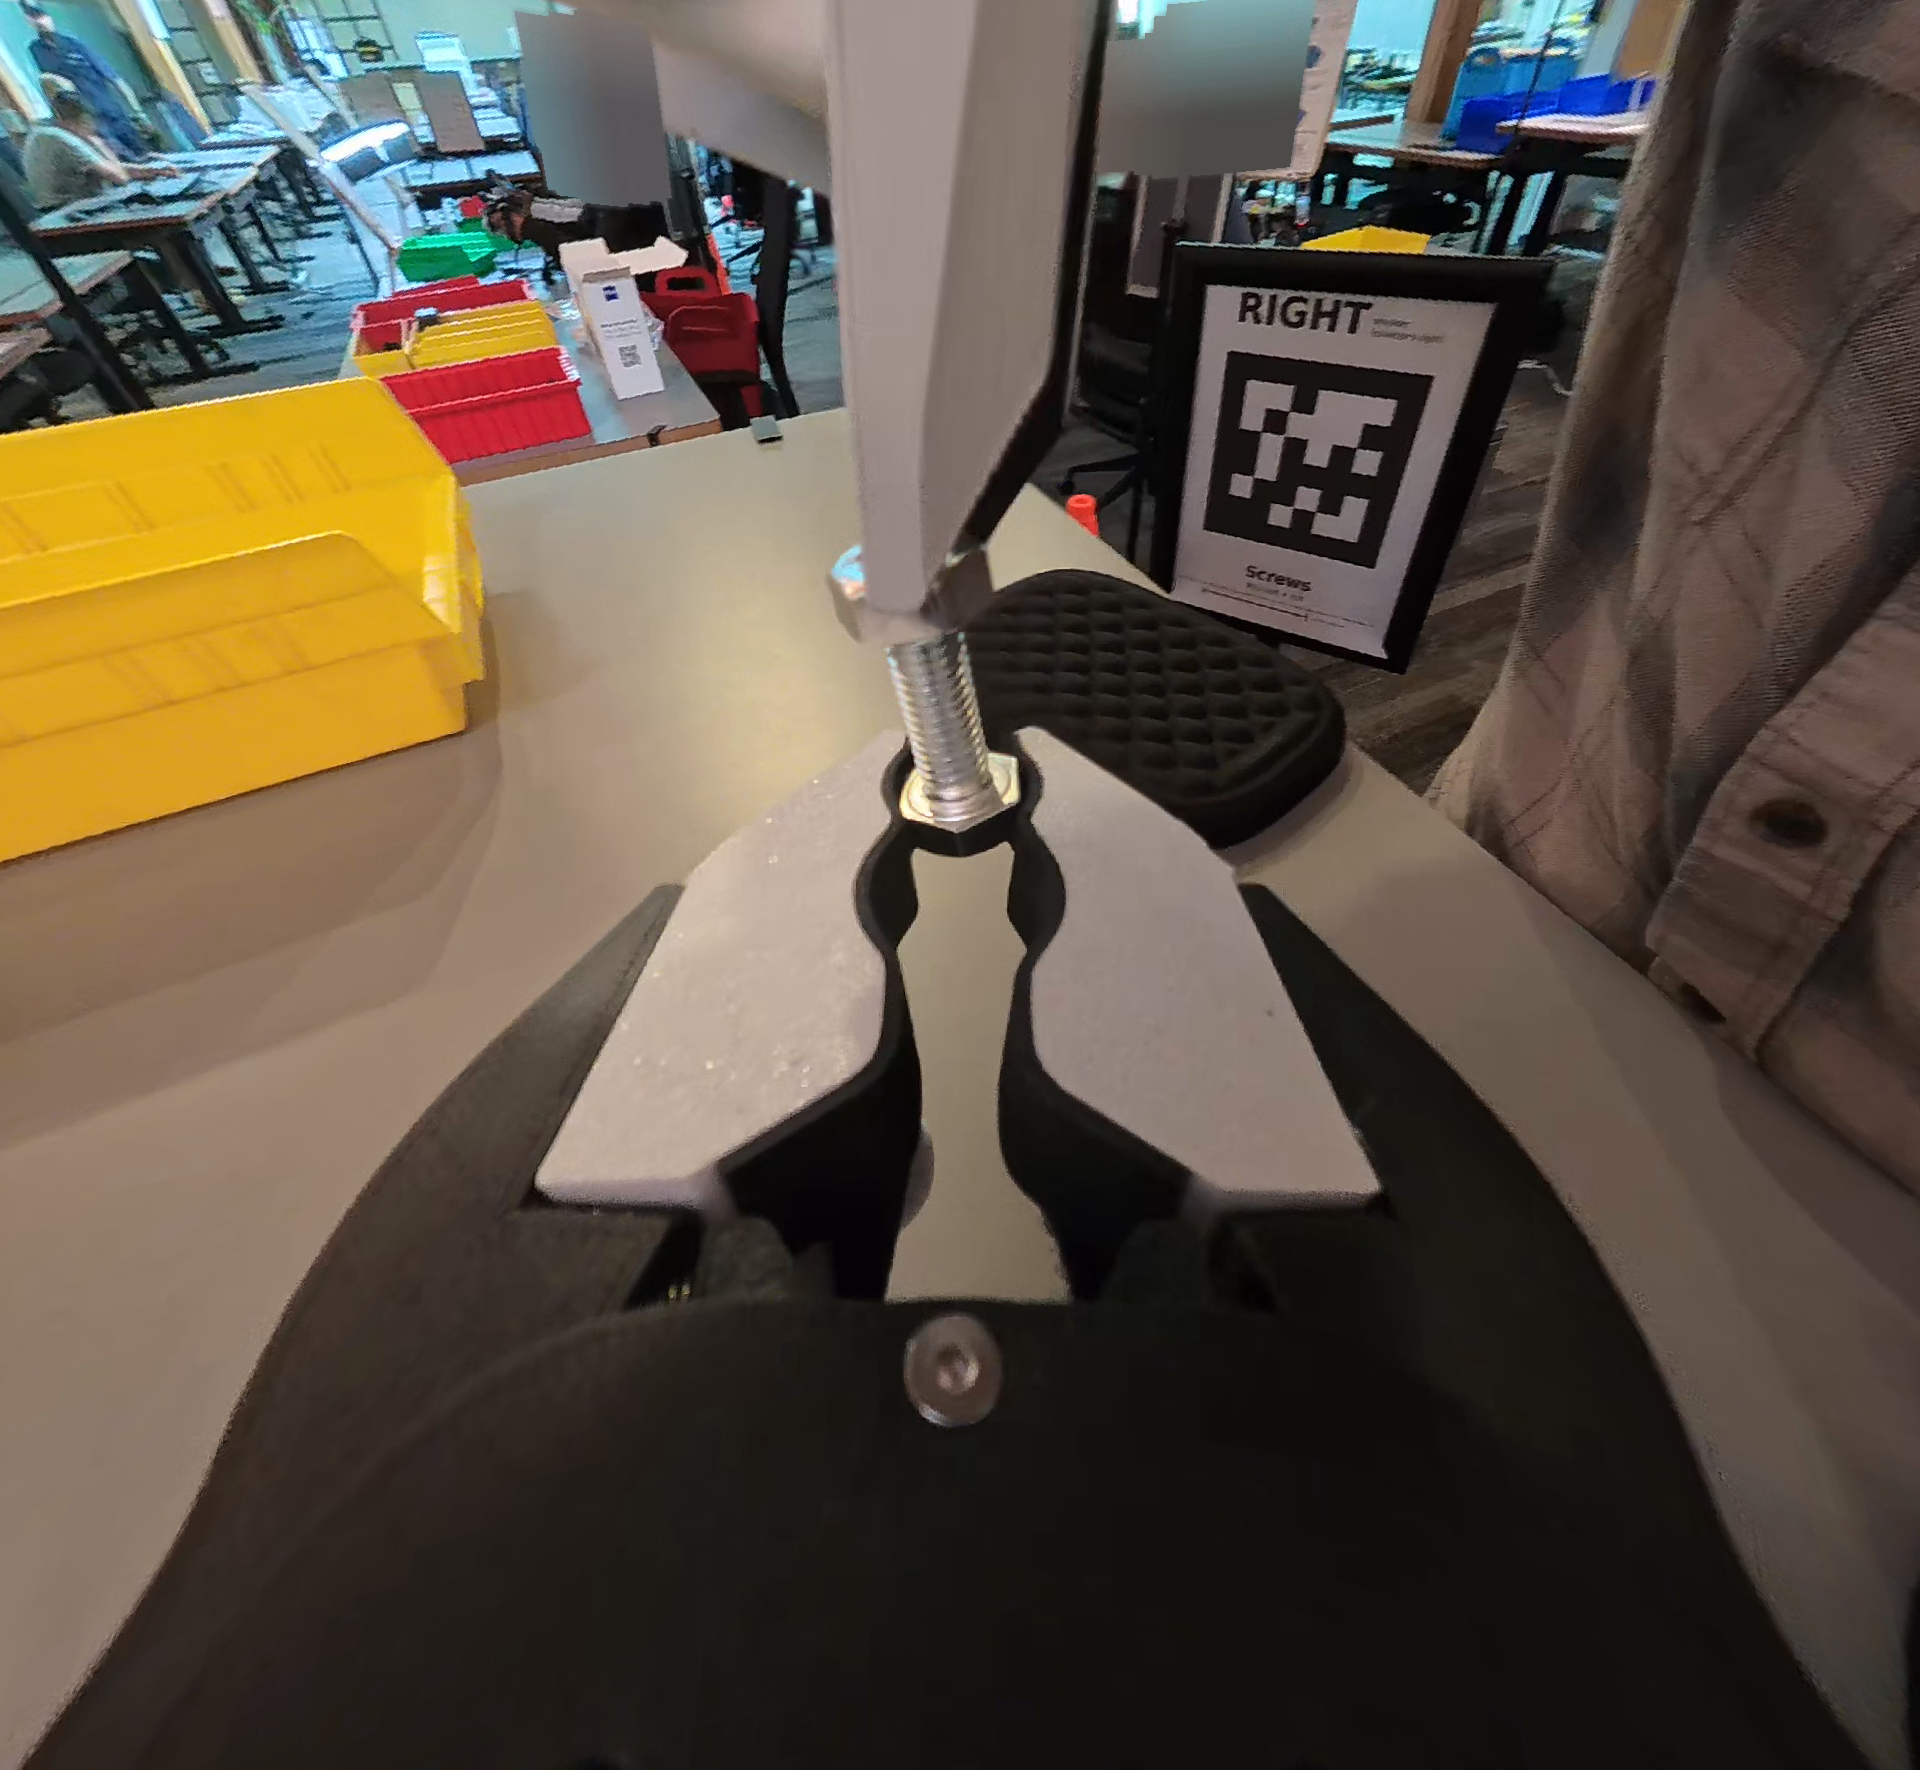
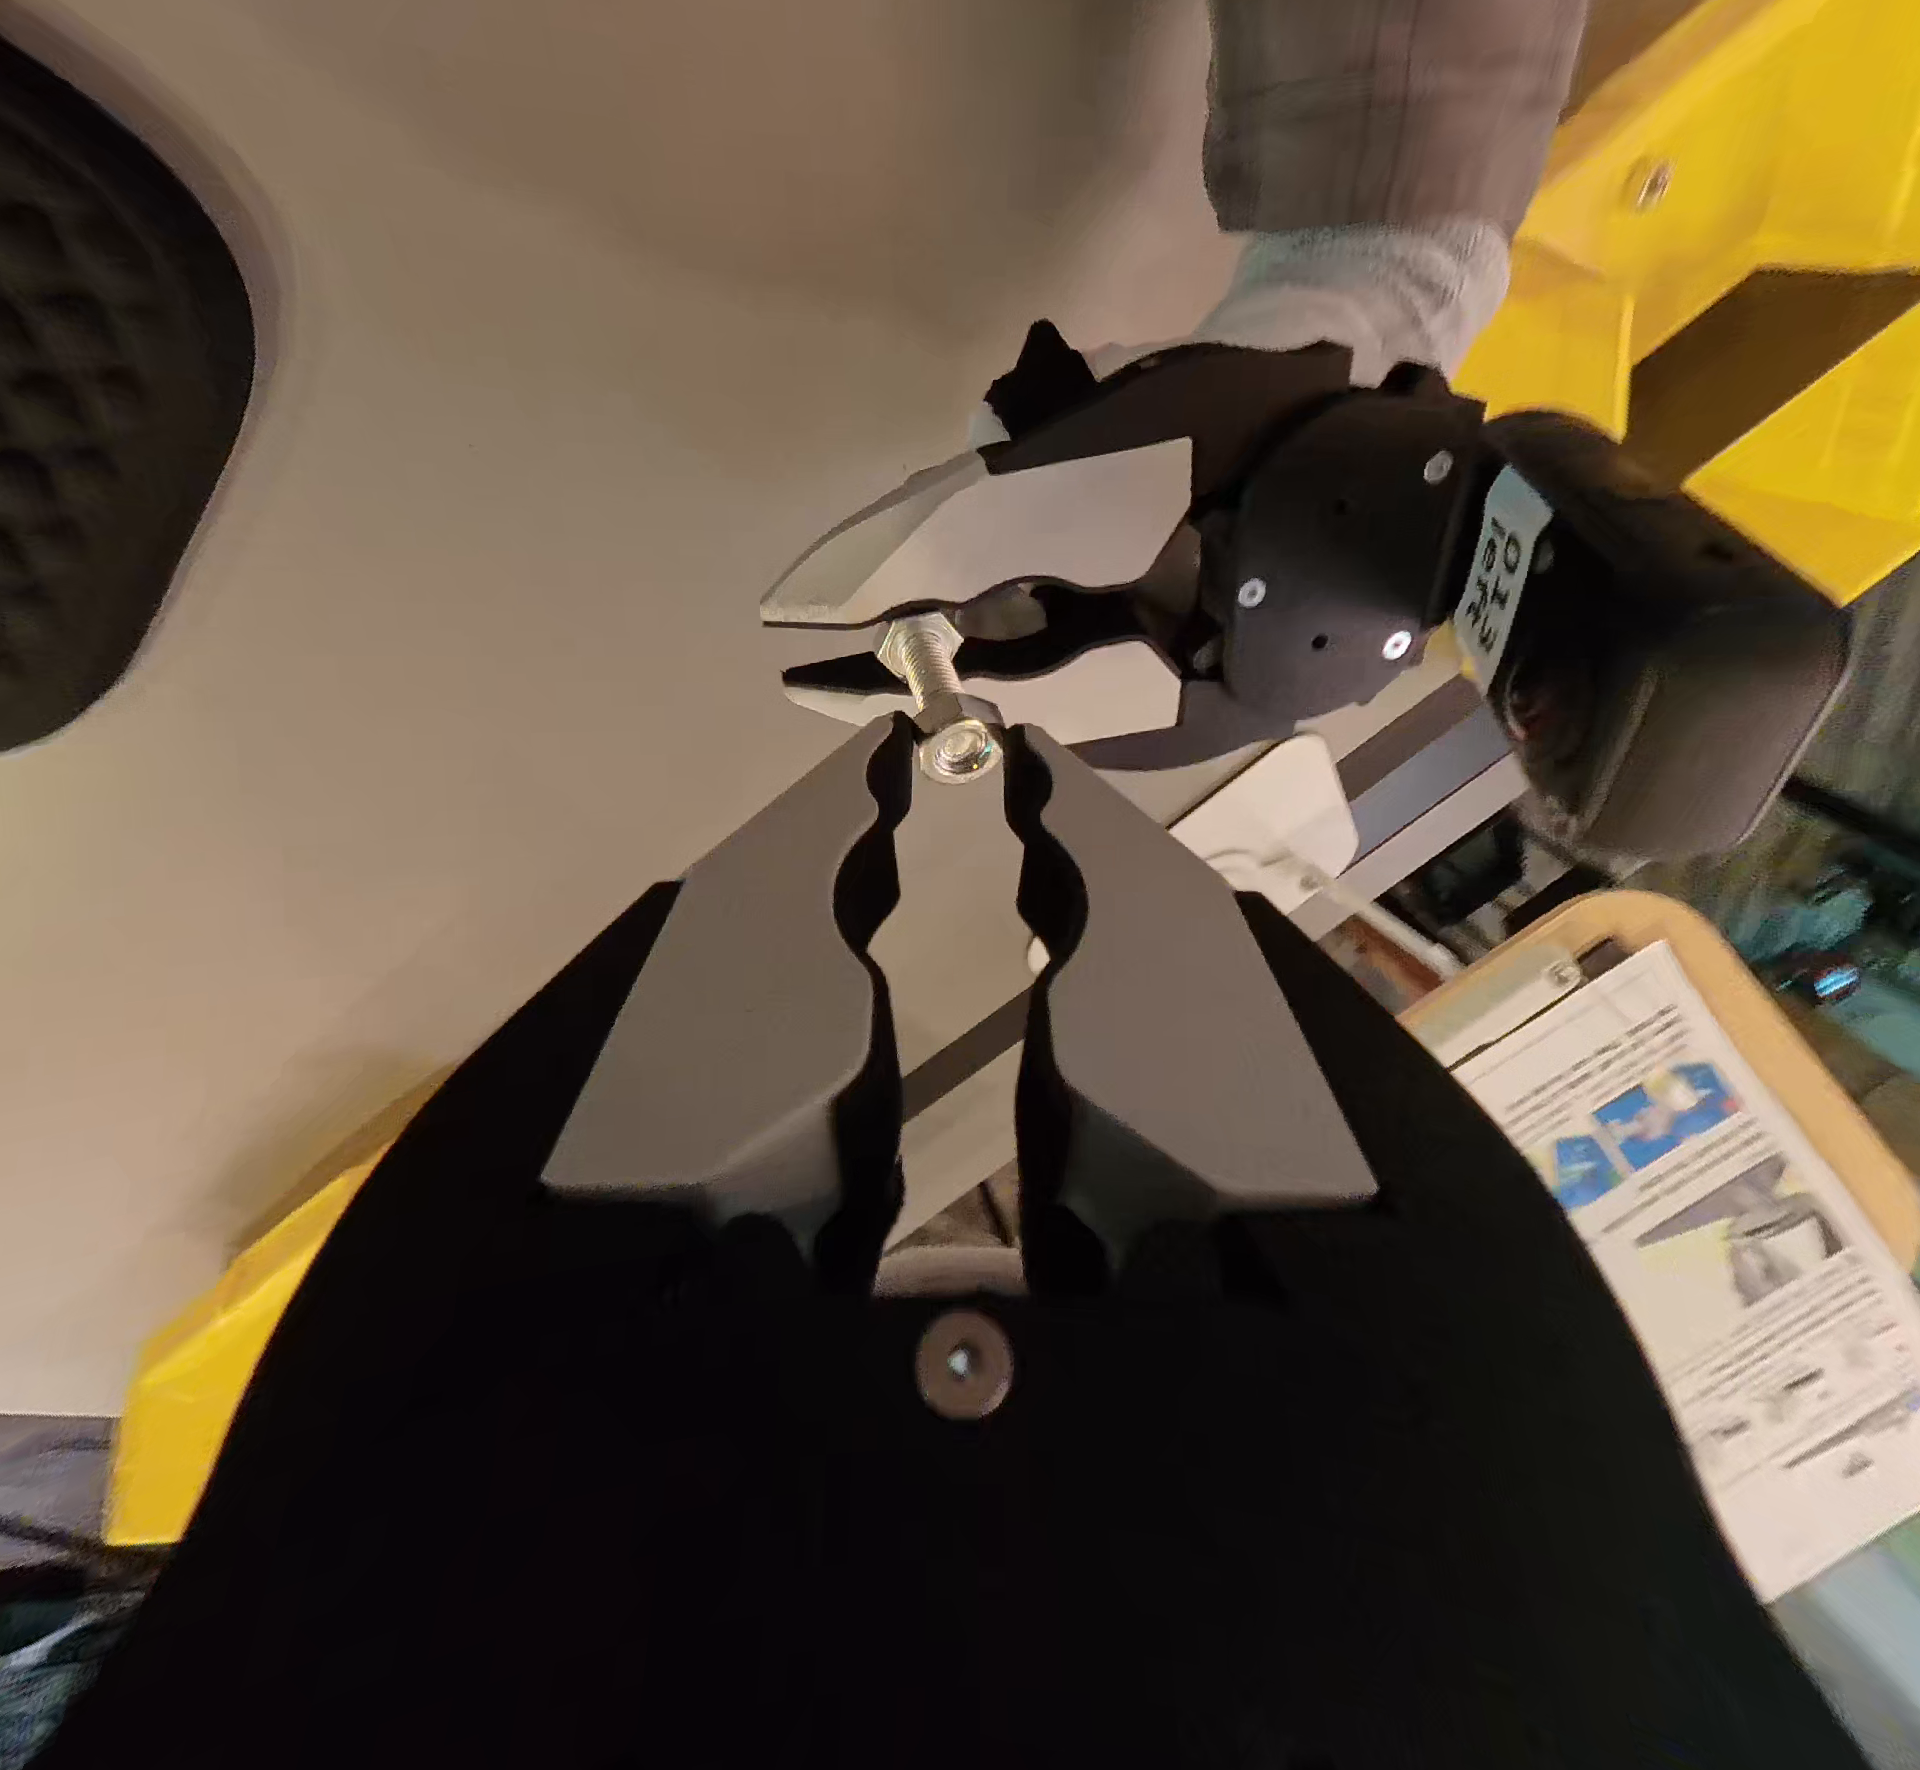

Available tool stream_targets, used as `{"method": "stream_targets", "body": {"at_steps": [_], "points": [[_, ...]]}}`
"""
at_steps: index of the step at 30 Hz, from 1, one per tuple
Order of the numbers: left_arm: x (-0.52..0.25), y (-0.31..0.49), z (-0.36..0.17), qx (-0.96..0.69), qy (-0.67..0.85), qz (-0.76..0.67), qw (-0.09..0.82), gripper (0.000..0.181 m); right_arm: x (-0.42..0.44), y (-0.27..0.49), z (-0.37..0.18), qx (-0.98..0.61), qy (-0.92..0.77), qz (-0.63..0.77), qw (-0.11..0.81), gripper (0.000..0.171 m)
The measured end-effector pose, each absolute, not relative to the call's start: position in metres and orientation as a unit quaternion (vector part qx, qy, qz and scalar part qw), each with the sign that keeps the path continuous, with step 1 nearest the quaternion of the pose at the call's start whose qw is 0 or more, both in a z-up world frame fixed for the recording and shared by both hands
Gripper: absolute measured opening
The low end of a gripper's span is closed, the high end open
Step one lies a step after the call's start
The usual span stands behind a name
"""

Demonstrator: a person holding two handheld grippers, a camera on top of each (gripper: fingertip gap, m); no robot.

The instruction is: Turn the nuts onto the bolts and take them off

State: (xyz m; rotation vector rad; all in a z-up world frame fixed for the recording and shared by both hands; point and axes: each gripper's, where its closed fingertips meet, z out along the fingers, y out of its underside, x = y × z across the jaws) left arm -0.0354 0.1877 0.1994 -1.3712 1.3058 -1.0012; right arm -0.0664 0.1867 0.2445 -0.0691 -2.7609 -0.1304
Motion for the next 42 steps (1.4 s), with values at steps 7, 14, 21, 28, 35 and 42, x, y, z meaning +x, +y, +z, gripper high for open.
{"method": "stream_targets", "body": {"at_steps": [7,14,21,28,35,42], "points": [[-0.041,0.216,0.192,-0.602,0.51,-0.339,0.513,0.014,-0.069,0.208,0.238,-0.219,-0.963,-0.036,0.156,0.015],[-0.045,0.239,0.186,-0.633,0.478,-0.287,0.537,0.014,-0.072,0.228,0.232,-0.451,-0.885,0.018,0.119,0.015],[-0.047,0.252,0.172,-0.655,0.477,-0.237,0.536,0.014,-0.07,0.239,0.221,-0.637,-0.761,0.095,0.074,0.015],[-0.046,0.247,0.18,-0.642,0.469,-0.27,0.543,0.014,-0.069,0.237,0.224,-0.513,-0.847,0.076,0.119,0.051],[-0.041,0.236,0.183,-0.624,0.481,-0.308,0.534,0.014,-0.072,0.23,0.243,-0.217,-0.957,-0.005,0.194,0.043],[-0.037,0.22,0.191,-0.597,0.499,-0.343,0.526,0.014,-0.069,0.218,0.246,0.02,-0.974,-0.092,0.208,0.036]]}}
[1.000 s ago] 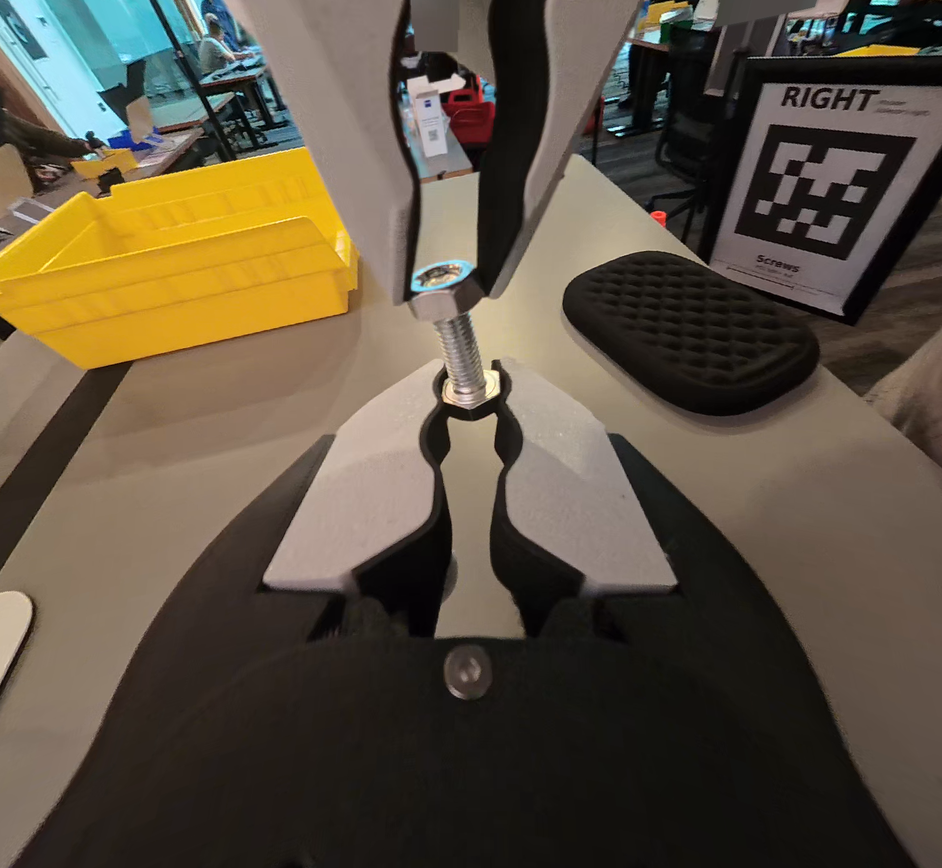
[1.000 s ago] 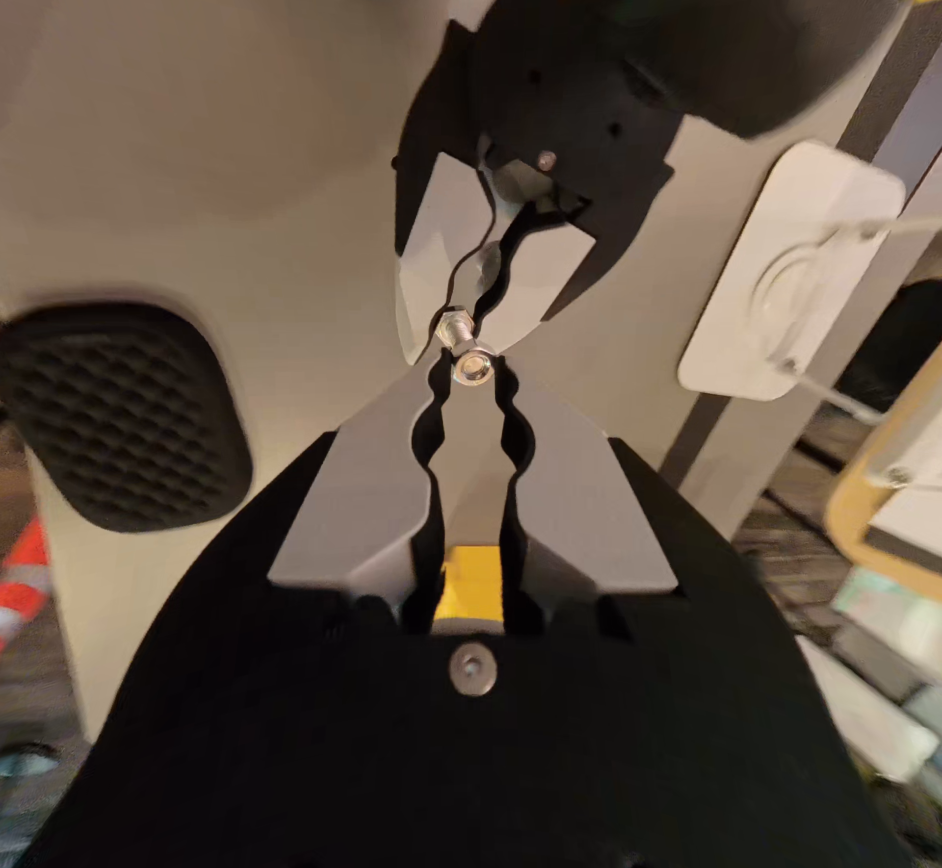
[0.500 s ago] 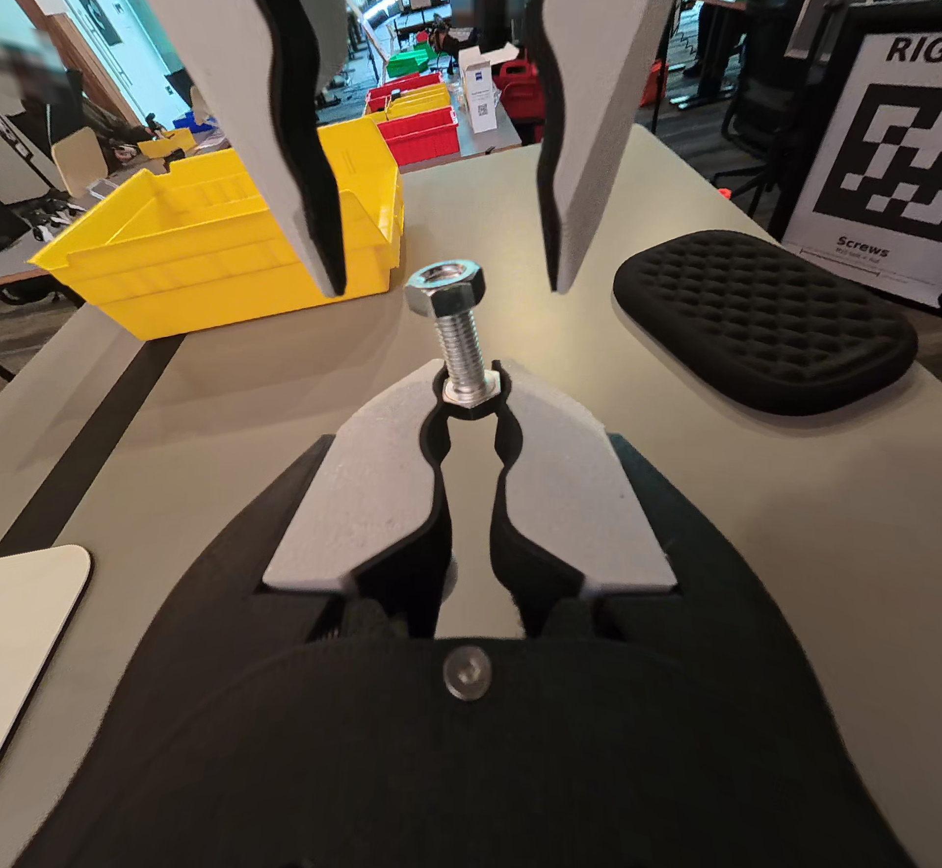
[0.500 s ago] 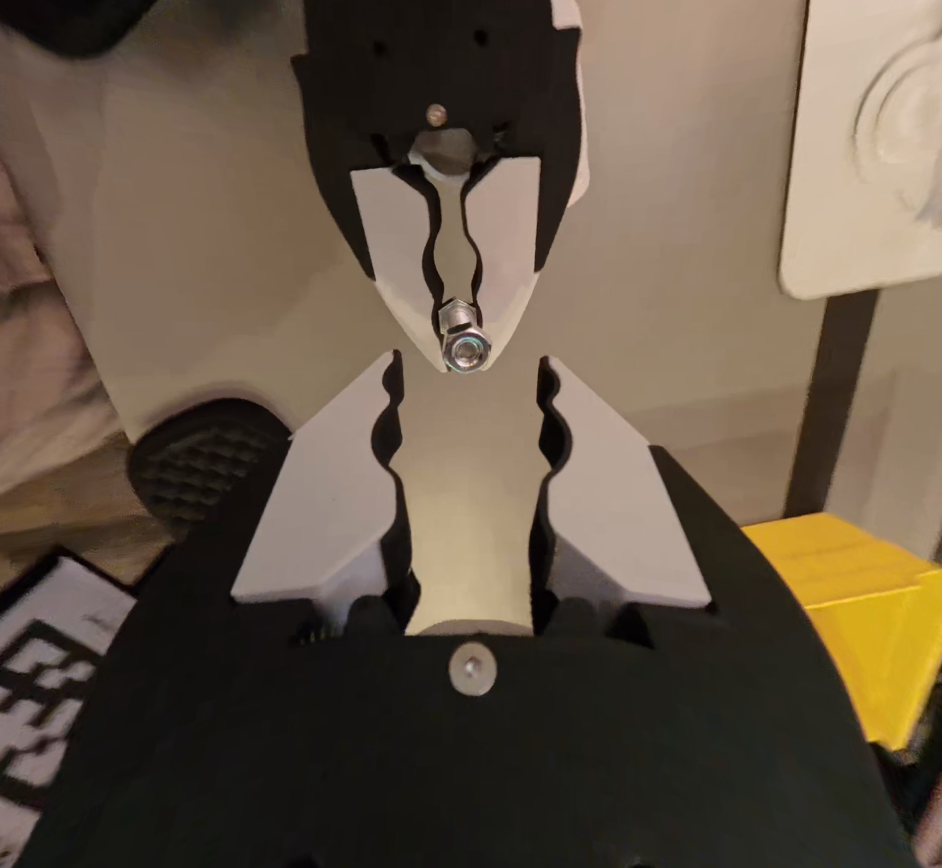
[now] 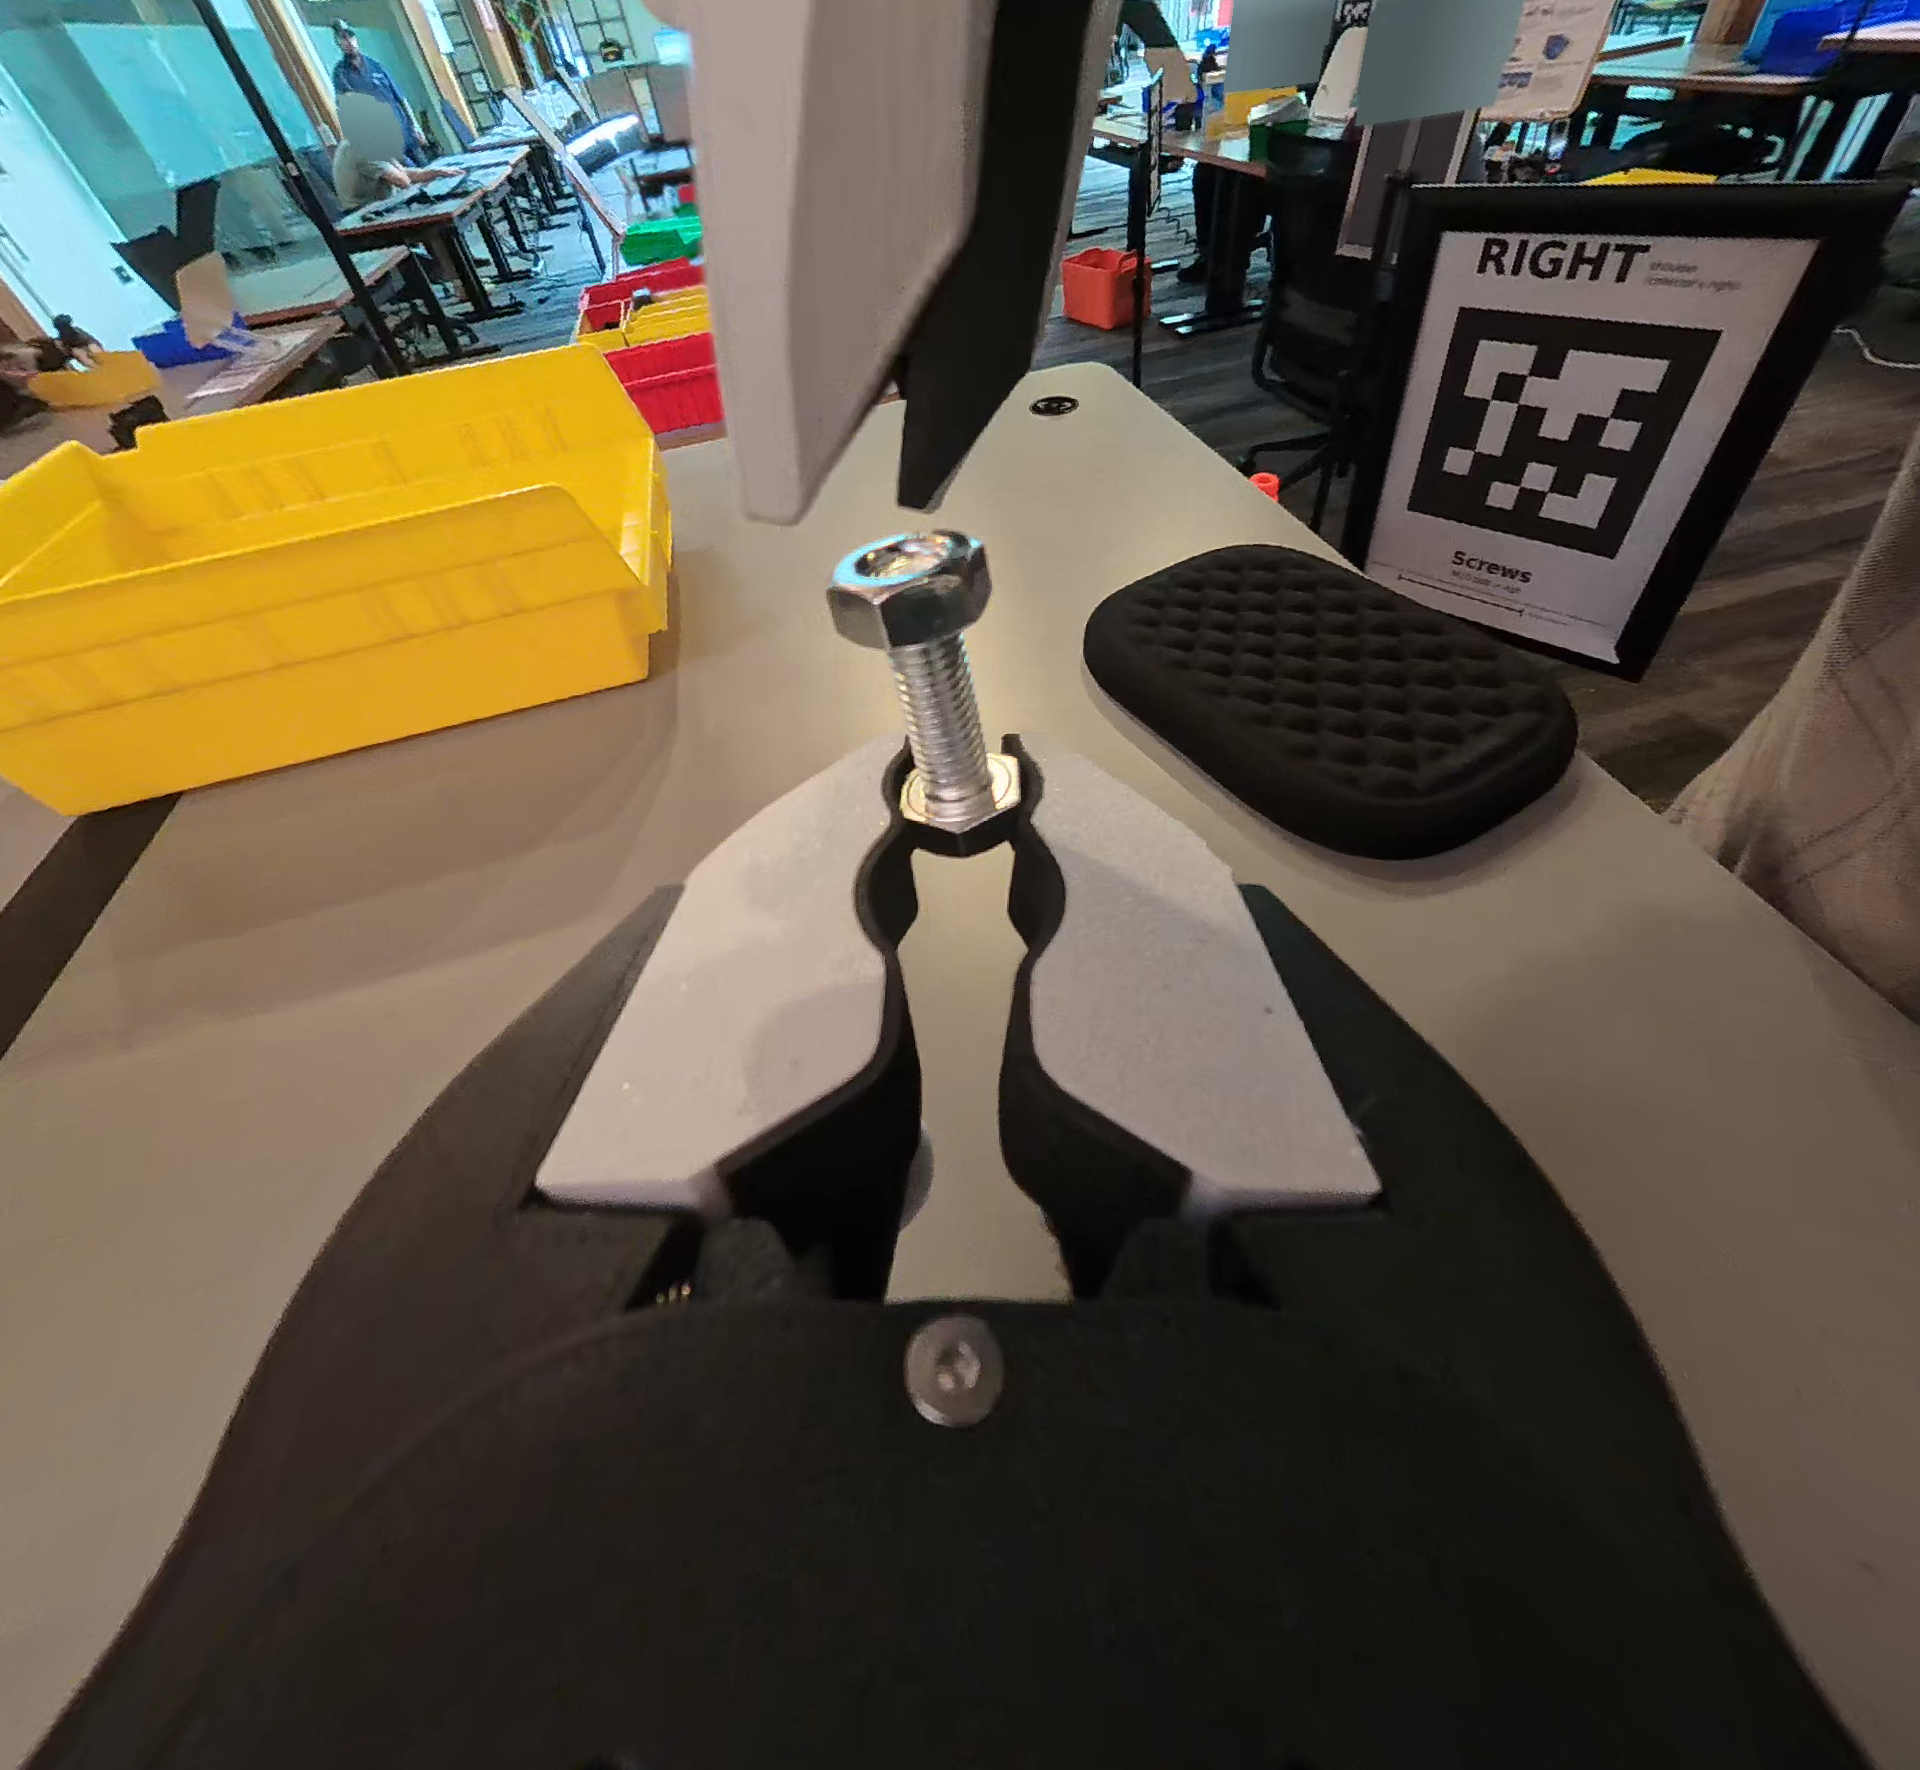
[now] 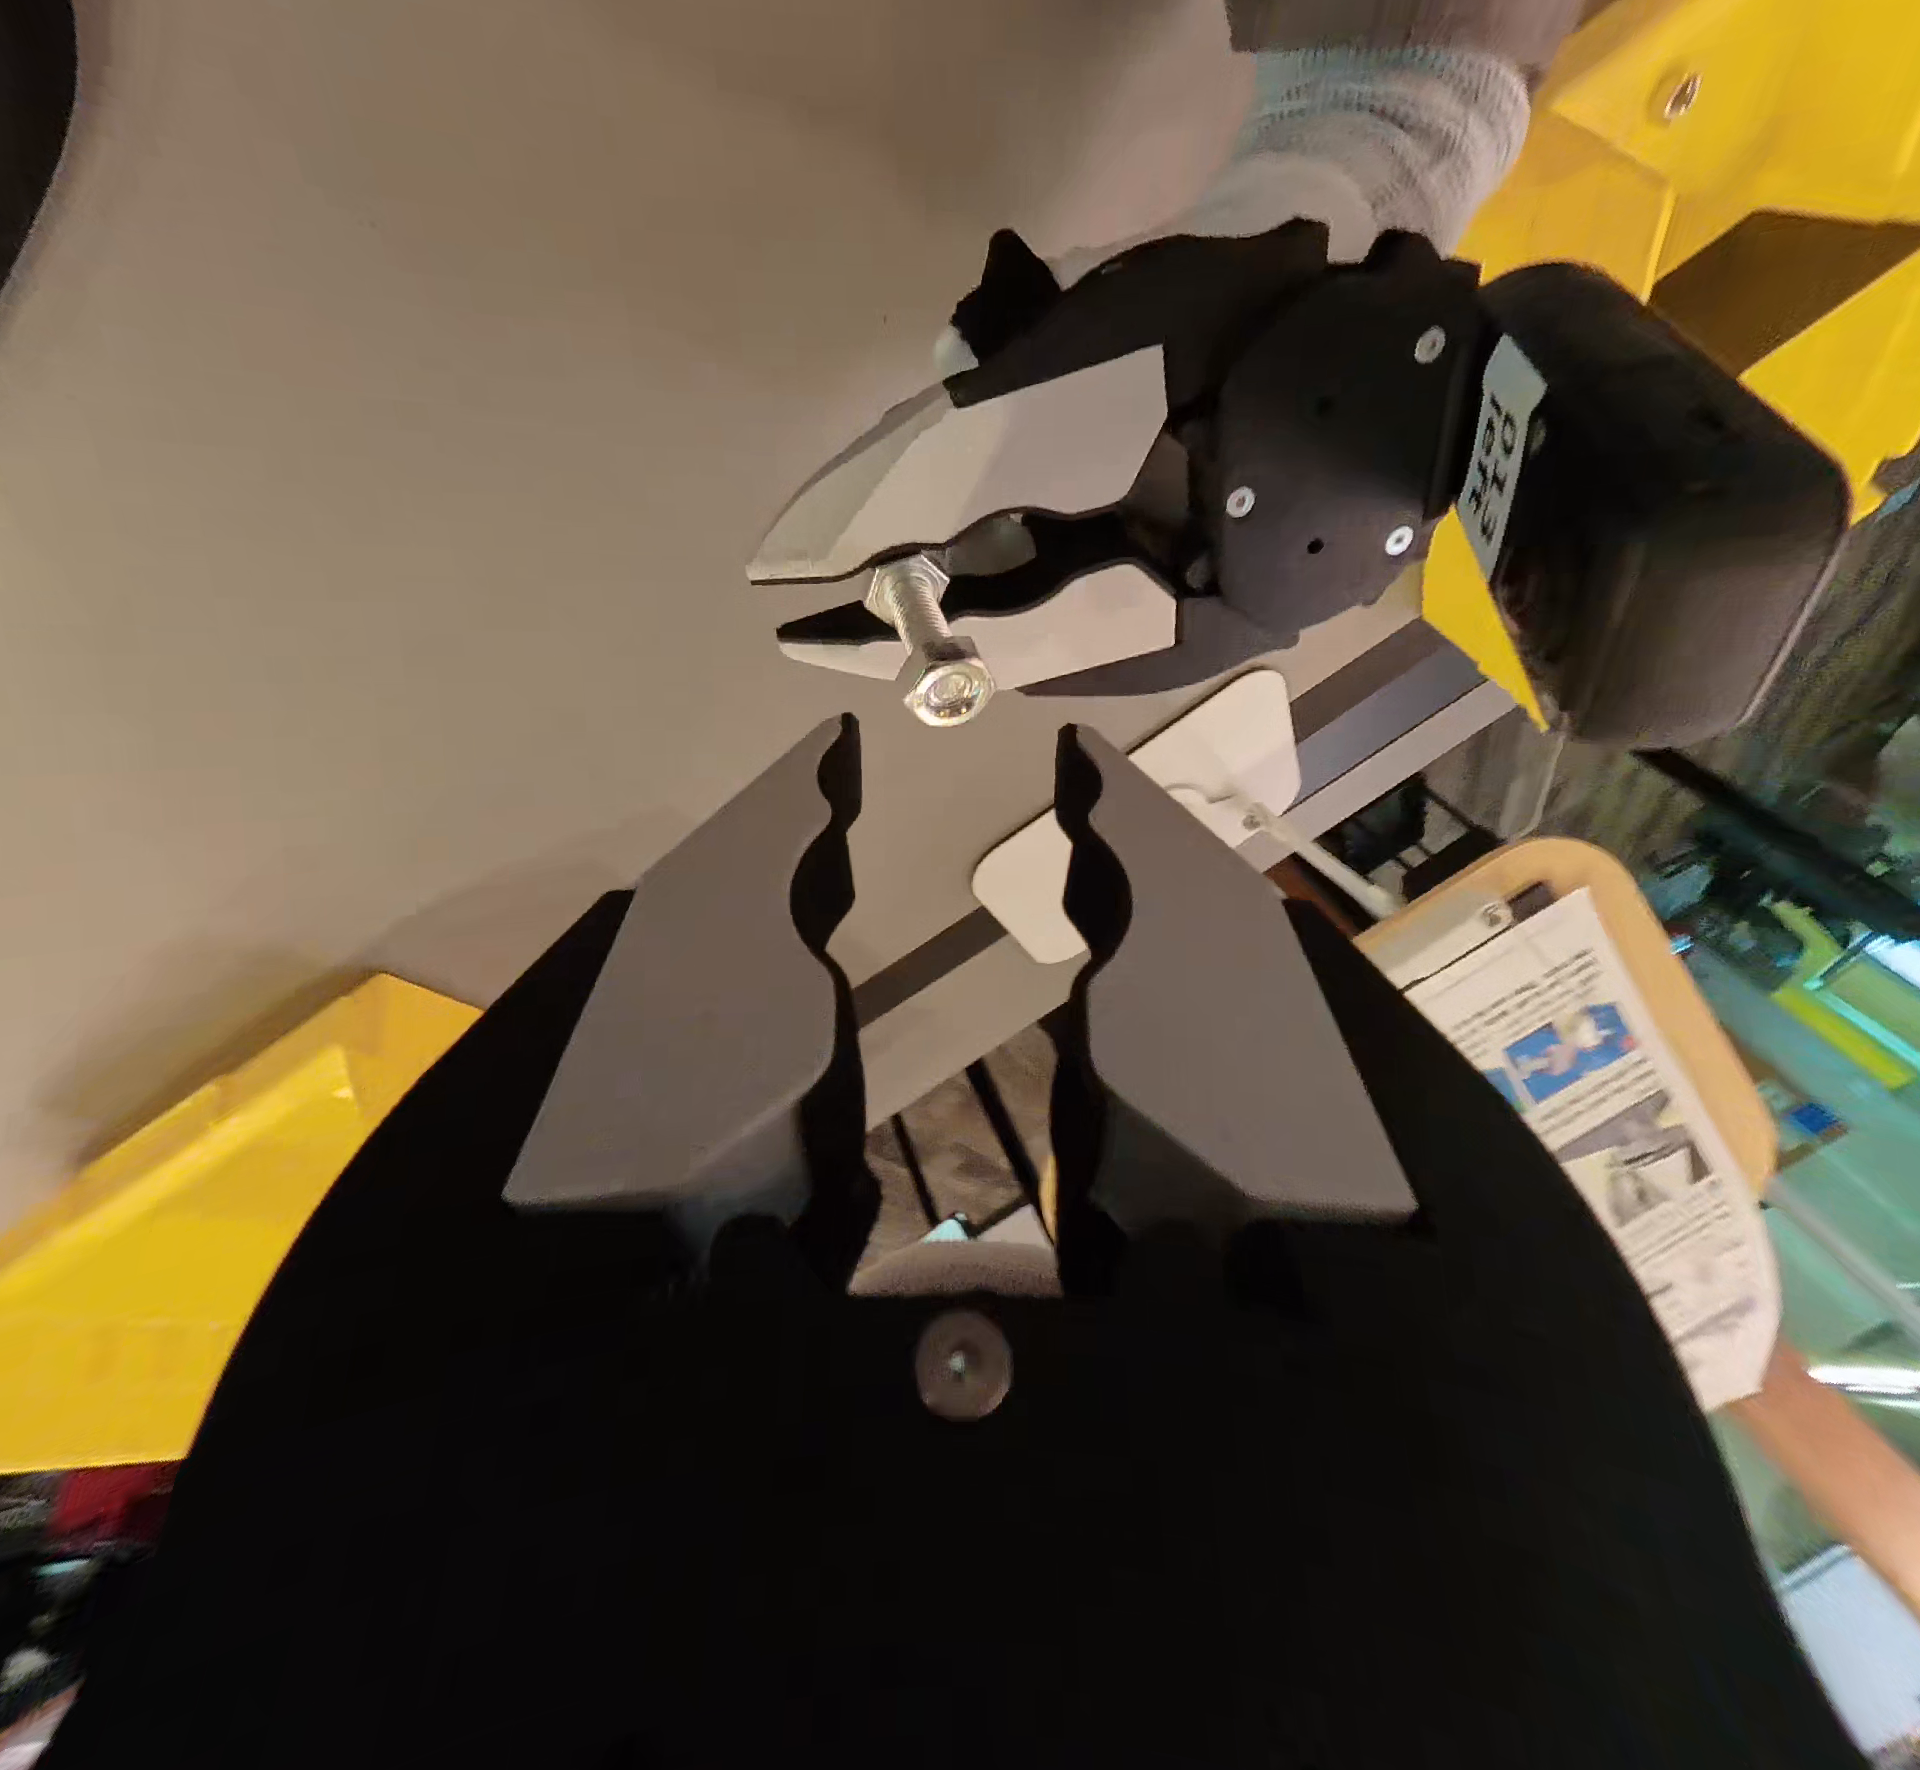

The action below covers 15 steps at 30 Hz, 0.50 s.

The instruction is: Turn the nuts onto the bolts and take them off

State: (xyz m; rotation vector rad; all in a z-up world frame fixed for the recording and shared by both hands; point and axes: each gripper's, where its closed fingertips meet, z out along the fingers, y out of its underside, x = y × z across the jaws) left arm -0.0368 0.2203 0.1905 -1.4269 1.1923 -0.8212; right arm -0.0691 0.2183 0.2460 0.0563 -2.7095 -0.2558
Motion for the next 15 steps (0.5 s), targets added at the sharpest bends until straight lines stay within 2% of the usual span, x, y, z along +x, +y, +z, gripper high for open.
{"method": "stream_targets", "body": {"at_steps": [4,8,15], "points": [[-0.034,0.216,0.193,-0.589,0.505,-0.352,0.523,0.014,-0.071,0.216,0.247,0.072,-0.967,-0.119,0.215,0.028],[-0.032,0.214,0.19,-0.589,0.509,-0.357,0.517,0.014,-0.068,0.211,0.239,0.093,-0.966,-0.126,0.207,0.027],[-0.031,0.213,0.189,-0.588,0.512,-0.358,0.514,0.014,-0.065,0.206,0.235,0.096,-0.968,-0.118,0.2,0.017]]}}
